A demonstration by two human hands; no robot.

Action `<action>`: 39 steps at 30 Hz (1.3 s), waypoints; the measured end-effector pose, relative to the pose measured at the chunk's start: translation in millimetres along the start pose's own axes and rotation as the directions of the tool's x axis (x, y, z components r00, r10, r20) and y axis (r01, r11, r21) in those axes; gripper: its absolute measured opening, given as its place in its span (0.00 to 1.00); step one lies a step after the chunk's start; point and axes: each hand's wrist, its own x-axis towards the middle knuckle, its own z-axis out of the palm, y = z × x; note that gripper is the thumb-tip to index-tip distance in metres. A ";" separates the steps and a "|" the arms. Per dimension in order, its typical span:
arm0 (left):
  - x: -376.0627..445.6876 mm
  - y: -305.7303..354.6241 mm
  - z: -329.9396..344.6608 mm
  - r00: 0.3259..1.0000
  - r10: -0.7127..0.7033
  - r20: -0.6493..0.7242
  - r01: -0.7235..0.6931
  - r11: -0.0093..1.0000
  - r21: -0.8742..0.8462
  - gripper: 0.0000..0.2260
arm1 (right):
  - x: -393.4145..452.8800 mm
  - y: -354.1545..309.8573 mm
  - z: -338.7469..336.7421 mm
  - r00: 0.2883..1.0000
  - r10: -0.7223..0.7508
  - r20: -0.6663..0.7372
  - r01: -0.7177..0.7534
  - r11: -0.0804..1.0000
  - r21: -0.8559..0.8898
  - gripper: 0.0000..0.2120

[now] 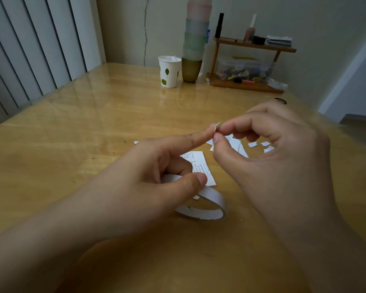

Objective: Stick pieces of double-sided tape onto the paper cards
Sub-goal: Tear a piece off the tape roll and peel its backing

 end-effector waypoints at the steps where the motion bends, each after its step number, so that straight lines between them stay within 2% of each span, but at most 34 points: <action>1: -0.2 0.2 -0.1 1.000 -0.001 -0.001 0.001 1.000 0.004 0.24 | 0.2 0.1 -0.2 1.000 -0.014 -0.009 0.014 1.000 -0.011 0.01; 10: -1.0 -1.6 -0.3 1.000 -0.004 0.015 0.004 1.000 0.007 0.24 | -0.7 1.2 0.3 1.000 0.006 0.000 -0.006 1.000 0.020 0.04; 18: 0.1 -3.2 -1.6 1.000 -0.013 0.003 0.013 1.000 -0.002 0.24 | -0.7 2.1 1.0 0.999 -0.003 0.034 0.002 1.000 0.026 0.03; 25: -1.0 -3.5 -2.4 0.999 -0.037 0.007 0.037 0.999 0.020 0.25 | -1.2 1.6 1.0 0.999 -0.051 0.019 0.051 0.998 -0.048 0.01; 39: -0.3 -3.3 0.0 0.996 -0.091 0.018 0.091 0.996 0.002 0.26 | -2.1 1.6 3.1 0.999 -0.018 0.042 0.019 1.000 -0.021 0.02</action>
